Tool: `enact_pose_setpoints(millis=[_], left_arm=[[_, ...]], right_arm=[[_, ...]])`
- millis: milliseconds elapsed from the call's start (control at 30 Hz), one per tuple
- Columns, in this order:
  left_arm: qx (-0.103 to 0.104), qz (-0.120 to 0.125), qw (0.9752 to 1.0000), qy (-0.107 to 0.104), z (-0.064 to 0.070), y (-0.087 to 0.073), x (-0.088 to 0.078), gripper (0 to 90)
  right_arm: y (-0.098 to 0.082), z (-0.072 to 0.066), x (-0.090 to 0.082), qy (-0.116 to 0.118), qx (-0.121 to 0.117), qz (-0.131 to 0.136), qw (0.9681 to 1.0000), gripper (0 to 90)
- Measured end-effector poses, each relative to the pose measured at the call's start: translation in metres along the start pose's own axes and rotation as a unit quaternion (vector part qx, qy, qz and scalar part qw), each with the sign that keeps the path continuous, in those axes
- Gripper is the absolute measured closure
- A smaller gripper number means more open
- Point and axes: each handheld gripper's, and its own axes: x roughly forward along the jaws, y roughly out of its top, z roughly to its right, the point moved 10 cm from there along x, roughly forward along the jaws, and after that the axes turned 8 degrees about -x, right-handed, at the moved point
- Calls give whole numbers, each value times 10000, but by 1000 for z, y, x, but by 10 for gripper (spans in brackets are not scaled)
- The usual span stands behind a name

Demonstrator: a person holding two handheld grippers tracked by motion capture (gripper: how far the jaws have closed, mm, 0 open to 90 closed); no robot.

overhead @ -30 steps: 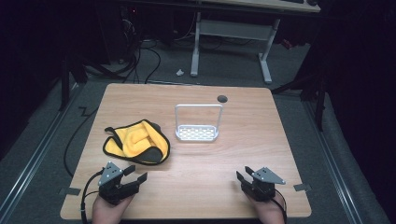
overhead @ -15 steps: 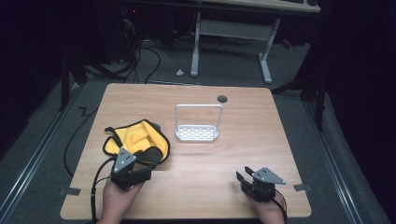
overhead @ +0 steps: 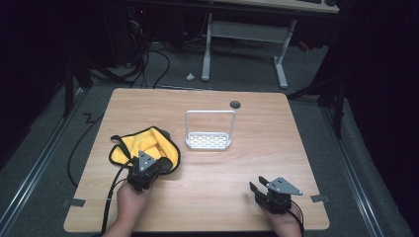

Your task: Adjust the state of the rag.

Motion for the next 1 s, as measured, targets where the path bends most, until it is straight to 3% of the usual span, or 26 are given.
enact_pose_setpoints(millis=[167,267,400,467,567,833,900,1000], left_arm=[[119,6,9981,-608,36,-9,-15,862],[158,-100,9939,-1085,62,-24,-22,860],[205,-137,9886,-1486,90,-46,-27,857],[186,-184,9868,-1596,96,-52,-27,854],[248,-186,9861,-1633,101,-50,-27,851],[291,-208,9852,-1674,101,-53,-28,844],[302,-213,9850,-1683,101,-53,-27,843],[321,-231,9846,-1704,101,-54,-27,837]], right_arm=[[0,-3,1,30,-24,-10,10000,570],[1,-6,1,57,-34,-11,10000,567],[1,-15,5,171,-108,-44,9998,560],[4,-24,7,254,-155,-46,9995,551],[13,-45,12,474,-183,19,9987,541],[43,-110,32,985,-705,108,9926,516],[52,-122,41,1200,-528,120,9913,515],[70,-135,55,1343,-460,288,9895,530]])
